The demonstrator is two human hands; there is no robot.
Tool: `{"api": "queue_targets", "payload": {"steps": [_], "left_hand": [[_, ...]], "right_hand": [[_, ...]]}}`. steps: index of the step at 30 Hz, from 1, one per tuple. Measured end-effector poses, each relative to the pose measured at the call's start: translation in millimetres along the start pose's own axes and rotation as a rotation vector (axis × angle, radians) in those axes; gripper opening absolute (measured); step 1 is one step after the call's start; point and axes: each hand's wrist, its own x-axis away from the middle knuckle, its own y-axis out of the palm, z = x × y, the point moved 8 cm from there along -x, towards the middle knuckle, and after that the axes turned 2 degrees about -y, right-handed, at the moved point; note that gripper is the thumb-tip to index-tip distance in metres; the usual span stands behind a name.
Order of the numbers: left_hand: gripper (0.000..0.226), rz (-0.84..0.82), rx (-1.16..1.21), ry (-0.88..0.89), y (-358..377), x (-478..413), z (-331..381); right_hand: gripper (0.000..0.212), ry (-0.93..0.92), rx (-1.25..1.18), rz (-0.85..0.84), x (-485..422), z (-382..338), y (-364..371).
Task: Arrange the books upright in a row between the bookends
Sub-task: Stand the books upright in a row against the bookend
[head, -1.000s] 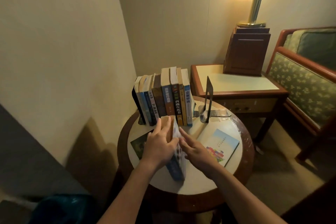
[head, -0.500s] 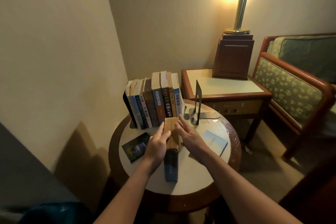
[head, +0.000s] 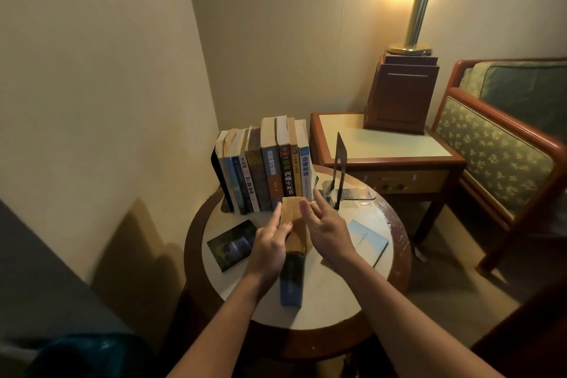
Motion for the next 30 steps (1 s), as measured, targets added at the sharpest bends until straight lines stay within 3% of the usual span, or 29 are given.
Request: {"api": "queue_targets", "payload": {"steps": [9,16,26,30], "left_hand": [[0.042,0.114,0.200,0.094,0,18,-1],[0.031,0.124,0.306,0.053,-4,27,-15],[0.020,0.088,0.144,0.048,1,37,-27],[0.016,0.055,0.007,0.025,3,34,-42]], "right_hand": [[0.056,-0.049,0.108,-0.024,28,-1,10],[0.058,0.015,0.351,-0.180,23,-18,22],[0.043,0.064,0.723,-0.135,8,-21,19],[0.045,0.030,0.709,-0.075,14,-26,2]]}}
